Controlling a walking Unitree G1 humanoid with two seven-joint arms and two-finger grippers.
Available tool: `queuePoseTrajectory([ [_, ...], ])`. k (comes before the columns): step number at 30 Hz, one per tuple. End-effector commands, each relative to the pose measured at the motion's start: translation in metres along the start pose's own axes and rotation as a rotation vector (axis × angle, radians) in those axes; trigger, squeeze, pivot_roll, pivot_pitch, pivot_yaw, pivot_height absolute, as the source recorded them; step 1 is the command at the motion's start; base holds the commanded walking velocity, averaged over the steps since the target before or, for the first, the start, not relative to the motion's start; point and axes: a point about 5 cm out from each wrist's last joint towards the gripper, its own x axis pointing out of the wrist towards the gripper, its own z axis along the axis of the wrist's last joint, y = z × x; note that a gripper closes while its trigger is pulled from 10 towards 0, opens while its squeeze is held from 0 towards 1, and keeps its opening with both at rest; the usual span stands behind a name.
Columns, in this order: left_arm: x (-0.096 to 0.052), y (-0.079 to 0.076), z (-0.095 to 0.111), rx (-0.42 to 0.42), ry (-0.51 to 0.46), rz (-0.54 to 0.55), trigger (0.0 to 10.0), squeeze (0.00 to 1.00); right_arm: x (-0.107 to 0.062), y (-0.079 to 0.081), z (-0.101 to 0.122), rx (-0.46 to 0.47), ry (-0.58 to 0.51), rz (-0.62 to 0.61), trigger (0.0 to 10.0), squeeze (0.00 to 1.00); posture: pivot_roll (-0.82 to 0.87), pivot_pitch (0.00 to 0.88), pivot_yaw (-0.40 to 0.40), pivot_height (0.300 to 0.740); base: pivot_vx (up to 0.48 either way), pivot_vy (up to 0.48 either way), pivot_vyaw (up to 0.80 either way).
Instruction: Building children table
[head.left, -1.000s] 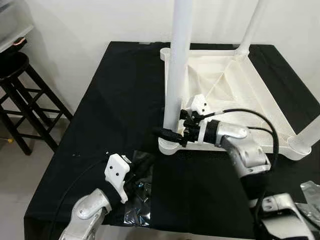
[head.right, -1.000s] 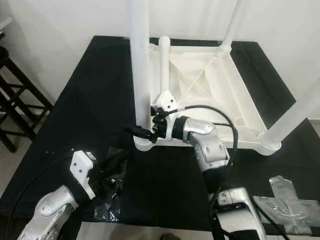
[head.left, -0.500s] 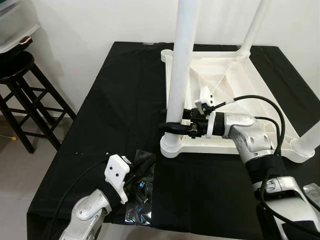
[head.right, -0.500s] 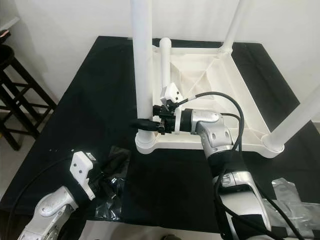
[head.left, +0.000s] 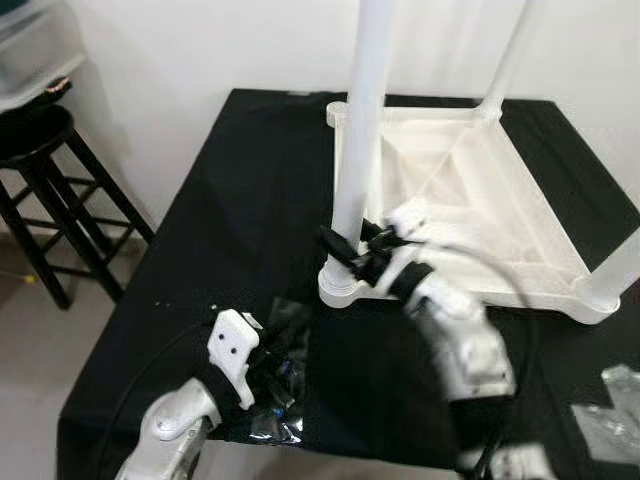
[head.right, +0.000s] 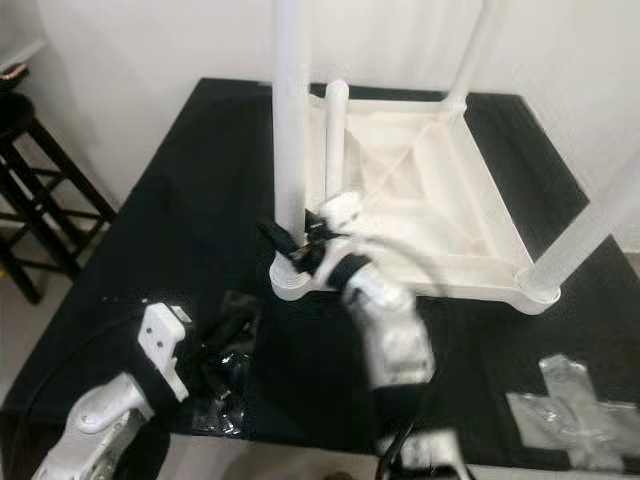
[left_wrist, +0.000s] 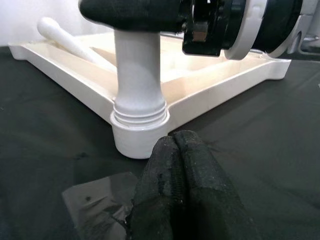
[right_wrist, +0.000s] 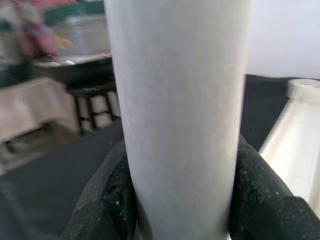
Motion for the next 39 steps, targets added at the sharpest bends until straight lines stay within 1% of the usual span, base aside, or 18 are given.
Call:
queuePoseTrajectory([
  [1,-0.004,0.001,-0.003,-0.009,0.014,0.005,10.0,0.00,-0.011,-0.007,-0.032,0.059,0.159,-0.090,0.0,0.00,0.00,0.128,0.009,0.740,0.000,0.000,0.00],
  [2,-0.004,0.002,-0.003,-0.010,0.013,0.007,10.0,0.00,-0.009,-0.007,-0.029,0.131,0.159,-0.070,0.0,0.00,-0.02,0.116,0.025,0.740,0.000,0.000,0.00],
  [4,-0.003,0.002,-0.004,-0.013,0.014,0.004,10.0,0.00,-0.005,-0.010,-0.036,0.146,0.208,-0.059,0.0,0.00,0.00,0.106,0.001,0.740,0.000,0.000,0.00],
  [5,-0.002,0.002,-0.004,-0.013,0.016,0.002,10.0,0.00,-0.002,-0.013,-0.041,0.171,0.246,-0.064,10.0,0.00,0.01,0.107,0.006,0.740,0.000,0.000,0.00],
  [8,-0.001,0.002,-0.005,-0.011,0.016,0.008,10.0,0.00,0.003,-0.012,-0.042,0.142,0.273,-0.025,10.0,0.00,0.00,0.105,0.008,0.740,0.000,0.000,0.00],
  [9,-0.001,0.002,-0.004,-0.011,0.015,0.009,10.0,0.00,0.006,-0.011,-0.036,0.146,0.254,0.014,10.0,0.57,0.00,0.104,0.007,0.740,0.000,0.000,0.00],
  [12,-0.001,0.002,-0.004,-0.011,0.015,0.009,10.0,0.00,0.008,-0.011,-0.032,0.151,0.242,0.030,10.0,0.57,0.00,0.104,0.007,0.740,0.000,0.000,0.00],
  [13,-0.001,0.002,-0.005,-0.012,0.015,0.008,10.0,0.00,0.010,-0.012,-0.028,0.153,0.227,0.047,10.0,1.00,0.00,0.101,0.007,0.740,0.000,0.000,0.00],
  [15,0.000,0.001,-0.005,-0.014,0.015,0.004,10.0,0.00,0.015,-0.020,-0.018,0.122,0.190,0.082,10.0,1.00,0.00,0.101,0.007,0.740,0.000,0.000,0.00],
  [19,0.000,0.001,-0.005,-0.015,0.015,0.002,10.0,0.00,0.017,-0.020,-0.009,0.110,0.159,0.122,10.0,1.00,0.00,0.101,0.007,0.740,0.000,0.000,0.00],
  [20,0.000,0.001,-0.005,-0.016,0.014,0.001,10.0,0.00,0.019,-0.019,0.001,0.087,0.130,0.220,10.0,0.00,0.00,0.103,0.004,0.740,0.000,0.000,0.00],
  [23,0.001,0.000,-0.005,-0.017,0.013,0.001,10.0,0.00,0.019,-0.017,0.008,0.057,0.114,0.323,10.0,0.00,0.00,0.102,0.000,0.740,0.000,0.000,0.00],
  [25,0.001,-0.001,-0.005,-0.017,0.010,0.002,10.0,0.00,0.018,-0.020,0.017,-0.047,0.148,0.552,10.0,0.00,0.01,0.103,-0.005,0.740,0.000,0.000,0.00],
  [27,0.001,-0.001,-0.005,-0.017,0.010,0.002,10.0,0.00,0.018,-0.020,0.017,-0.047,0.148,0.552,10.0,0.00,0.01,0.103,-0.005,0.740,0.000,0.000,0.00],
  [29,0.002,-0.002,-0.004,-0.017,0.009,0.003,10.0,0.00,0.018,-0.025,0.019,-0.088,0.184,0.663,10.0,0.00,0.01,0.103,-0.007,0.740,0.000,0.000,0.00],
  [33,0.002,-0.003,-0.004,-0.017,0.009,0.003,10.0,0.00,0.019,-0.028,0.023,-0.088,0.200,0.736,10.0,0.00,0.01,0.104,-0.009,0.740,0.000,0.000,0.00],
  [34,0.002,-0.003,-0.004,-0.018,0.008,0.002,10.0,0.00,0.021,-0.030,0.025,-0.071,0.211,0.782,0.0,0.00,0.02,0.104,-0.010,0.740,0.000,0.000,0.00],
  [39,0.001,-0.004,-0.004,-0.018,0.008,0.002,10.0,0.00,0.020,-0.032,0.027,-0.057,0.210,0.817,0.0,0.00,0.02,0.107,-0.011,0.740,0.000,0.000,0.00],
])
